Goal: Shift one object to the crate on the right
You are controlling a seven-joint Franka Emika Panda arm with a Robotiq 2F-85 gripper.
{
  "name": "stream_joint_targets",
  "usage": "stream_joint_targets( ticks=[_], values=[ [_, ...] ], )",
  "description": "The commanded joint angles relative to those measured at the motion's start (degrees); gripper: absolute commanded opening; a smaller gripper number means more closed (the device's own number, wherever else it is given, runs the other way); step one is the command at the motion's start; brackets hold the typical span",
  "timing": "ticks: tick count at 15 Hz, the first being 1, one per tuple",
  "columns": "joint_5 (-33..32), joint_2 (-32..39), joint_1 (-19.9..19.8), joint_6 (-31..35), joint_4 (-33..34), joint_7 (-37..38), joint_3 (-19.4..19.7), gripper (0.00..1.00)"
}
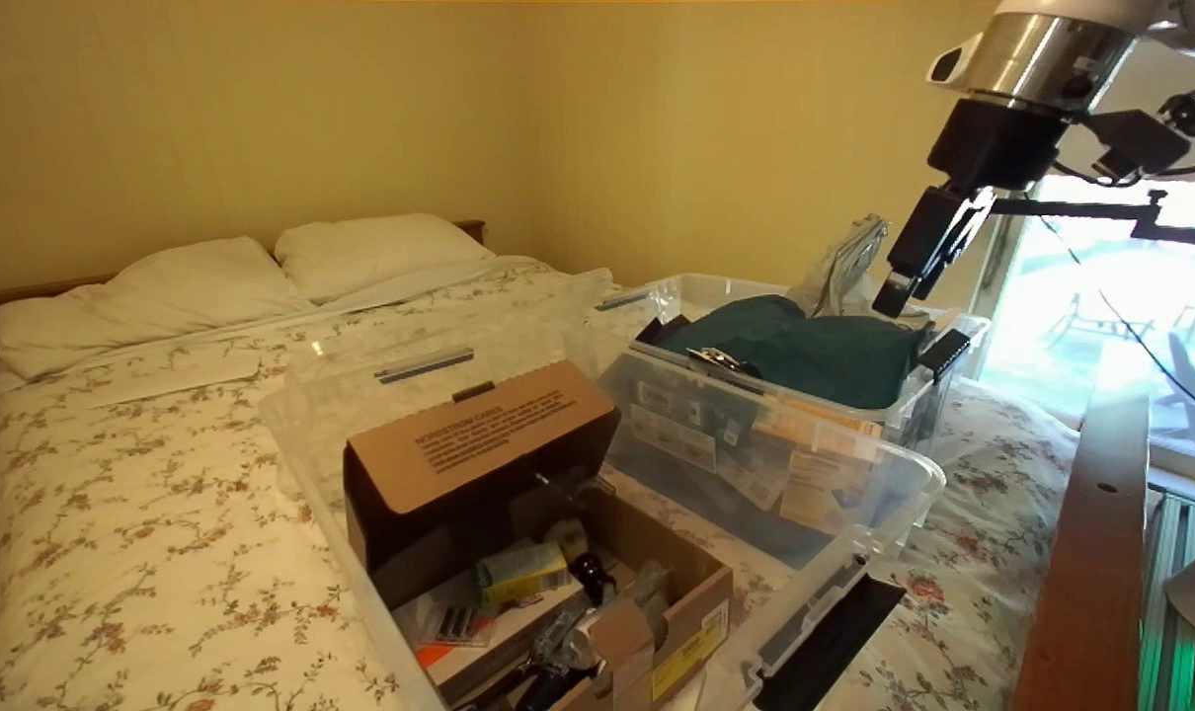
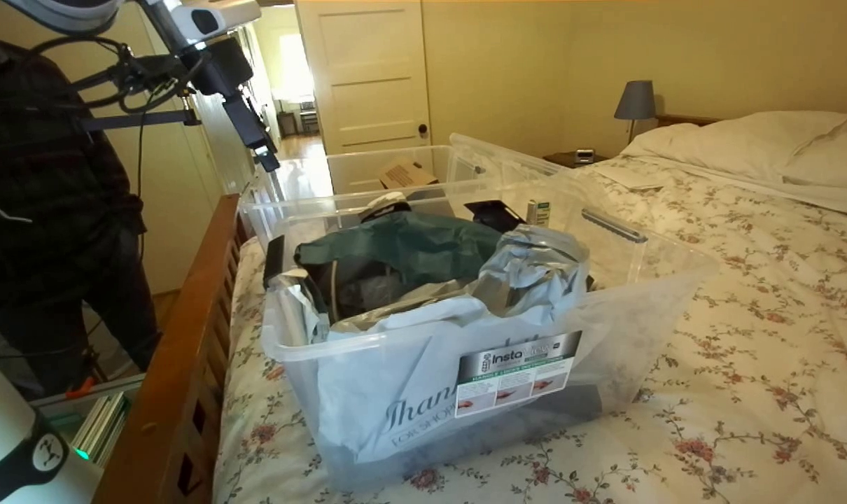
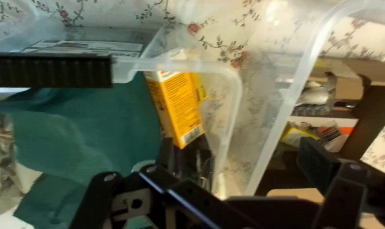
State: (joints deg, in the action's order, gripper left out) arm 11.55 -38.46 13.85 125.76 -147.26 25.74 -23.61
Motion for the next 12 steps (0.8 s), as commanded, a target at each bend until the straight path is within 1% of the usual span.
stream_joint_targets(
  ticks=[1,4,5,6,7,9,10,11,12],
  values=[
    [-0.3,10.4,2.0,-0.1,9.0,6.0,-7.9,1.00],
    [-6.5,19.7,-0.1,0.9,16.3,10.5,-15.8,1.00],
    [-9.2,22.5,-2.6,0.1,18.9,11.4,-19.4,1.00],
    [-12.3,25.4,-4.0,-0.7,21.5,12.3,-21.8,1.00],
    [-16.2,28.5,-5.8,-1.1,24.1,14.0,-24.4,1.00],
    [-25.8,34.0,-10.4,-3.6,29.2,19.5,-30.2,1.00],
    [-30.2,35.3,-13.9,-5.3,30.7,22.3,-33.7,1.00],
    [-34.7,38.5,-15.0,-7.1,33.0,25.0,-35.2,1.00],
    [-39.2,42.6,-15.3,-9.8,35.7,25.8,-36.3,1.00]
  ],
)
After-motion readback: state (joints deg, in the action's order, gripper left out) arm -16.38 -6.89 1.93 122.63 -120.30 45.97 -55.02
